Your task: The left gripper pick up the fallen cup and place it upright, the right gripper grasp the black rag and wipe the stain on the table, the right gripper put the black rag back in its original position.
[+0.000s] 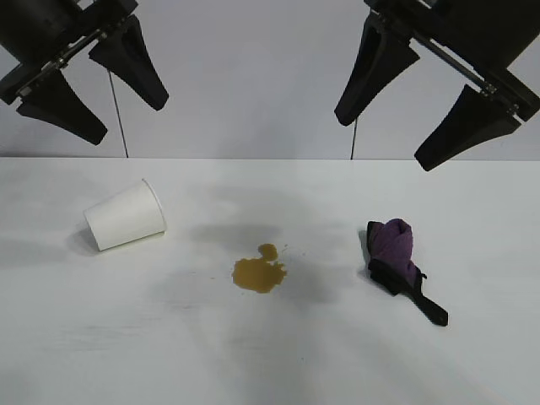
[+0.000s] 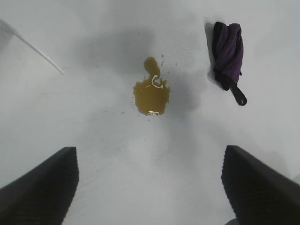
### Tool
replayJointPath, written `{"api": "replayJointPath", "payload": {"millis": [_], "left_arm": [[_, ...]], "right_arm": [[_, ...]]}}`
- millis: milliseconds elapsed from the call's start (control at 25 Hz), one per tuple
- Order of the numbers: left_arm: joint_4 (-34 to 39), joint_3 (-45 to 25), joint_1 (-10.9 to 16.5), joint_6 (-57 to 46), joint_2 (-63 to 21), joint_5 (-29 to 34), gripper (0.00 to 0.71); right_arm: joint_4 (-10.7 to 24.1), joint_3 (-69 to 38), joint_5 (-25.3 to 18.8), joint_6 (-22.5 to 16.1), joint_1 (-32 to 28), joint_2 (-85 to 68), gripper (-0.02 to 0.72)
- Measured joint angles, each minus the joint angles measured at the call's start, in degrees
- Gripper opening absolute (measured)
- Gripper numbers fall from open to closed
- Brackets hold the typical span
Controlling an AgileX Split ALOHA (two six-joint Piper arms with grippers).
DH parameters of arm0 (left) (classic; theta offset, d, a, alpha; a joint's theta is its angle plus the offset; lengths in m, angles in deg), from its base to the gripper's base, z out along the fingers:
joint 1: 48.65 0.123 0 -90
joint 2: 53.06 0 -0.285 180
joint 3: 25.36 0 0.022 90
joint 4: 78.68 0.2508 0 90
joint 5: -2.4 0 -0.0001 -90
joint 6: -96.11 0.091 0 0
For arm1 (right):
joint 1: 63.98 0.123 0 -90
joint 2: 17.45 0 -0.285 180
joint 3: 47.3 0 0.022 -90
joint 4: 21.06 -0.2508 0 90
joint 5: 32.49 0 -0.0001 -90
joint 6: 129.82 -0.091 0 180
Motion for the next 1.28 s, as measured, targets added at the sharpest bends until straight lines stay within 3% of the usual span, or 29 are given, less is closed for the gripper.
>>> {"api": "replayJointPath", "payload": {"millis": [200, 640, 880, 1280], "left_arm": [[0.0, 0.0, 0.0, 11.0, 0.0, -0.6, 0.605], [0.5, 0.0, -0.2, 61.3, 0.0, -2.3, 0.605], [6.1, 0.2, -0.2, 63.8, 2.2, -6.4, 0.605], [14.4, 0.4, -0.2, 57.2, 8.1, -10.3, 0.605]], "right_arm": [[0.0, 0.0, 0.1, 0.0, 0.0, 0.0, 0.622], [0.0, 0.0, 0.1, 0.0, 0.0, 0.0, 0.622], [0.0, 0.0, 0.1, 0.0, 0.0, 0.0, 0.622], [0.0, 0.0, 0.4, 0.0, 0.0, 0.0, 0.622]]}}
